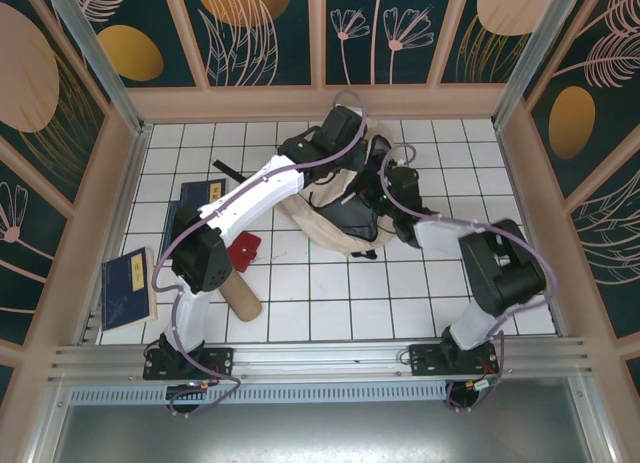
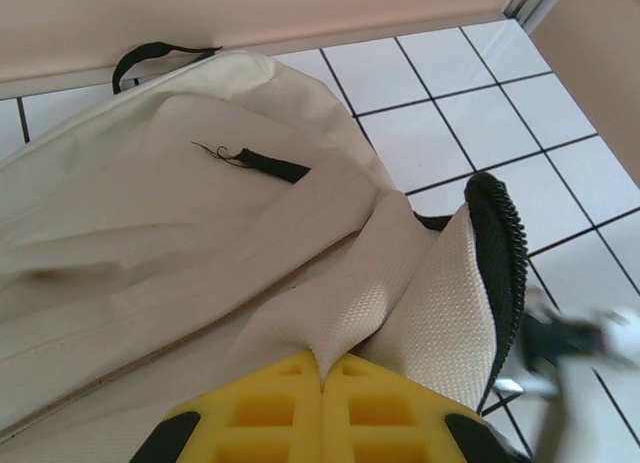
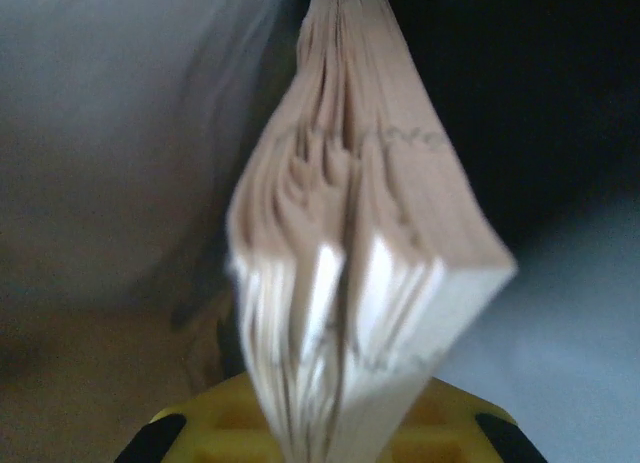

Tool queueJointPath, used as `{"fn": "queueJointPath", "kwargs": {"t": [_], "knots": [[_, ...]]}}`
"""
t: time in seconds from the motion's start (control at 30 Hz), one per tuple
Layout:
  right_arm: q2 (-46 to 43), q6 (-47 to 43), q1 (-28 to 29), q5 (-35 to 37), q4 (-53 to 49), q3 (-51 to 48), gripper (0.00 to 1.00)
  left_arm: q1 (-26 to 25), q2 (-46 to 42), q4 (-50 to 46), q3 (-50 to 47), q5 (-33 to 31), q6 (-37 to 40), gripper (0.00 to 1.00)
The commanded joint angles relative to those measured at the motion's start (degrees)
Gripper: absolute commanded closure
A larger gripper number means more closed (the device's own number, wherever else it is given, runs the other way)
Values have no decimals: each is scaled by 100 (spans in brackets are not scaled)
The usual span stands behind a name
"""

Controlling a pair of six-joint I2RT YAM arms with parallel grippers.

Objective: Pack books, pencil case, and school supplies into a backpack

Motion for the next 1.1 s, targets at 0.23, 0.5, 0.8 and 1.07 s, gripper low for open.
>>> {"fn": "queueJointPath", "kwargs": {"t": [0.23, 0.5, 0.8, 1.07], "knots": [[1744, 732, 187, 647, 1531, 1413, 100, 84, 127, -67, 661, 149, -426, 96], [2532, 1020, 206, 966, 1353, 2030, 100, 130, 240, -200, 771, 205, -350, 96], [2163, 764, 84, 75, 680, 2015, 51, 212, 263, -143, 656, 217, -307, 97], [712, 1340, -205, -809, -149, 824, 46, 356, 295, 4, 618, 224, -324, 97]]}}
